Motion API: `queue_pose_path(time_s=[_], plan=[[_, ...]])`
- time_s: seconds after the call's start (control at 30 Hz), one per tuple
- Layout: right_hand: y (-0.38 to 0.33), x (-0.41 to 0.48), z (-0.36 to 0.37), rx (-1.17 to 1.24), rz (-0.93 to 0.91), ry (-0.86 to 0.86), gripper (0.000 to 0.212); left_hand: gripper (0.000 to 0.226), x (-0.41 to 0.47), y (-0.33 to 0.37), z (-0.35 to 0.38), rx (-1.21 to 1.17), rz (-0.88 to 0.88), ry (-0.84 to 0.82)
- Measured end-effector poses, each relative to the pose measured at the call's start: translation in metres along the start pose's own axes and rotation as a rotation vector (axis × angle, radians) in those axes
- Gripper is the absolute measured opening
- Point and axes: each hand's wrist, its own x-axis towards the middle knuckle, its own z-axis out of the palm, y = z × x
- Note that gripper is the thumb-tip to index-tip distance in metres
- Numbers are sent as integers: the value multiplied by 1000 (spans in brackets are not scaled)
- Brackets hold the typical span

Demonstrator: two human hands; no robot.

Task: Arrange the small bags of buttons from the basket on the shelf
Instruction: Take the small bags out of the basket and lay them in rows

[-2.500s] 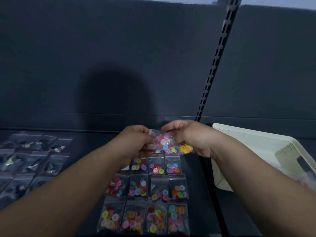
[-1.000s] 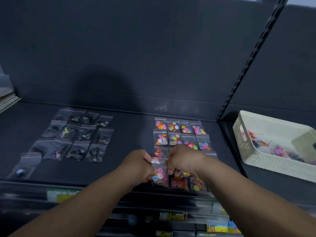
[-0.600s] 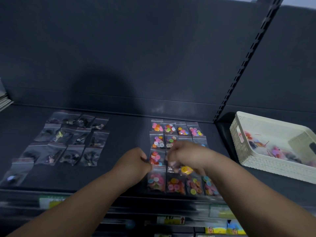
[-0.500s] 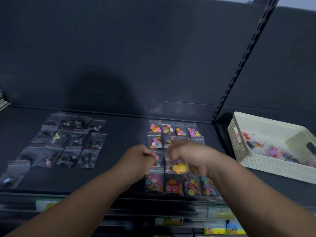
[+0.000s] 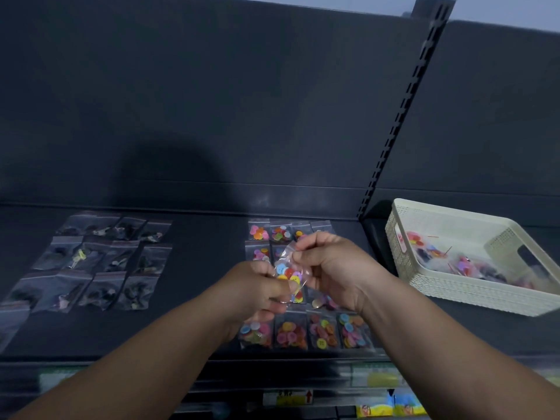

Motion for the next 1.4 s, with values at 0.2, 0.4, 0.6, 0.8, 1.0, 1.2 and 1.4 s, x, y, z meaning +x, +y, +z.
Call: queue_pose_path(time_s=[0.2, 0.4, 0.6, 0.8, 1.0, 1.2, 1.4], plan=[[-3, -5, -6, -93, -79, 21, 21, 10, 1, 1, 6, -115, 5, 42], [3, -9, -13, -153, 15, -11, 13, 10, 1, -3, 7, -126, 16, 94], [12, -14, -17, -484, 55, -57, 12, 12, 2, -12, -1, 207, 91, 203], [27, -15, -8, -726, 90, -116, 15, 13, 3, -29, -16, 382, 178, 310], [40, -15, -4, -1076, -48, -56, 2, 8, -4, -42, -21, 651, 279, 367], [45, -22, -5, -1341, -167, 73, 23, 20, -13, -44, -21, 992, 462, 415], [36, -40, -20, -1325, -265, 155, 32, 25, -14, -37, -15, 1116, 568, 432]])
